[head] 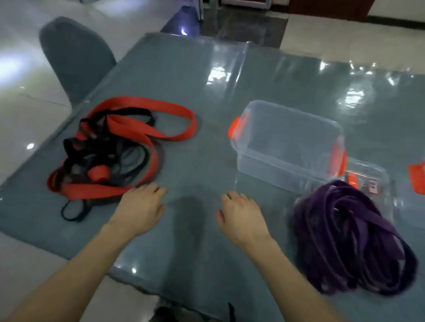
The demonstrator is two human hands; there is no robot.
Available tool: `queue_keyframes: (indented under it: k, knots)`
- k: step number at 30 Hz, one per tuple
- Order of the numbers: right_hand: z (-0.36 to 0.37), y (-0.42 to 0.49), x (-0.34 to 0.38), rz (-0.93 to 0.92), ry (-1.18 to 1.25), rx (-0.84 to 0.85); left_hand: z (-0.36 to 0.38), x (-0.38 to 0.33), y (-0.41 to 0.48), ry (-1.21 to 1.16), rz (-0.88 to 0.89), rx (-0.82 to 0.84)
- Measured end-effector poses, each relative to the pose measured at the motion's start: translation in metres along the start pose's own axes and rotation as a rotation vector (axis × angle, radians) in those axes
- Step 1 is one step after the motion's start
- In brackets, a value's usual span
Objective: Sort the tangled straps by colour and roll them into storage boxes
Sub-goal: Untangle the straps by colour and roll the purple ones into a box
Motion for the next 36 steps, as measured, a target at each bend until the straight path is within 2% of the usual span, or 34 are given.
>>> queue_keyframes:
  k: [4, 7, 11, 13, 15, 18, 23, 25, 29, 31, 33, 34, 36]
  knots:
    - [-0.003, 0.084, 0.108, -0.109, 0.048, 0.038, -0.020, 0.118, -0.010, 0.030, -0.070, -0.006]
    - [-0.011, 0.142, 0.173, -0.125, 0.111, -0.018, -0.039, 0.195, -0.016, -0.038, -0.103, -0.088]
    - [-0.005, 0.206, 0.200, 0.229, 0.337, -0.083, -0.046, 0.267, -0.015, -0.208, -0.206, -0.124]
    - [0.018, 0.221, 0.195, 0.345, 0.361, 0.031, -0.038, 0.288, -0.008, -0.407, -0.314, -0.066]
    - [0.036, 0.217, 0.188, 0.377, 0.336, 0.137, -0.030, 0.302, 0.003, -0.638, -0.414, -0.017]
    - [0.039, 0.197, 0.162, 0.433, 0.375, 0.082, -0.019, 0.307, 0.030, -0.862, -0.469, 0.033]
    - [-0.022, 0.155, 0.072, 0.612, 0.480, -0.150, -0.014, 0.262, 0.080, -0.741, -0.418, 0.144]
    - [-0.055, 0.142, 0.043, 0.626, 0.457, -0.248, -0.017, 0.223, 0.090, -0.749, -0.304, 0.170]
    - [-0.098, 0.127, 0.020, 0.570, 0.437, -0.370, -0.008, 0.135, 0.083, -0.837, 0.062, 0.271]
    - [-0.105, 0.121, 0.015, 0.576, 0.505, -0.352, -0.004, 0.109, 0.078, -0.994, 0.181, 0.434]
    - [-0.106, 0.113, 0.010, 0.604, 0.705, -0.274, -0.008, 0.112, 0.086, -1.071, 0.188, 0.530]
    - [-0.106, 0.107, 0.006, 0.614, 0.820, -0.252, -0.014, 0.122, 0.093, -1.016, 0.191, 0.482]
    - [-0.113, 0.091, -0.007, 0.639, 0.931, -0.278, -0.029, 0.152, 0.109, -0.799, 0.167, 0.226]
Point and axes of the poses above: each hand's wrist, its own y-axis towards the middle knuckle, its own z-axis out of the palm, x = y × z, the point moved 4 cm from there along y, towards the middle knuckle, and after that the axes turned 12 degrees about -y, right-handed, at the moved point
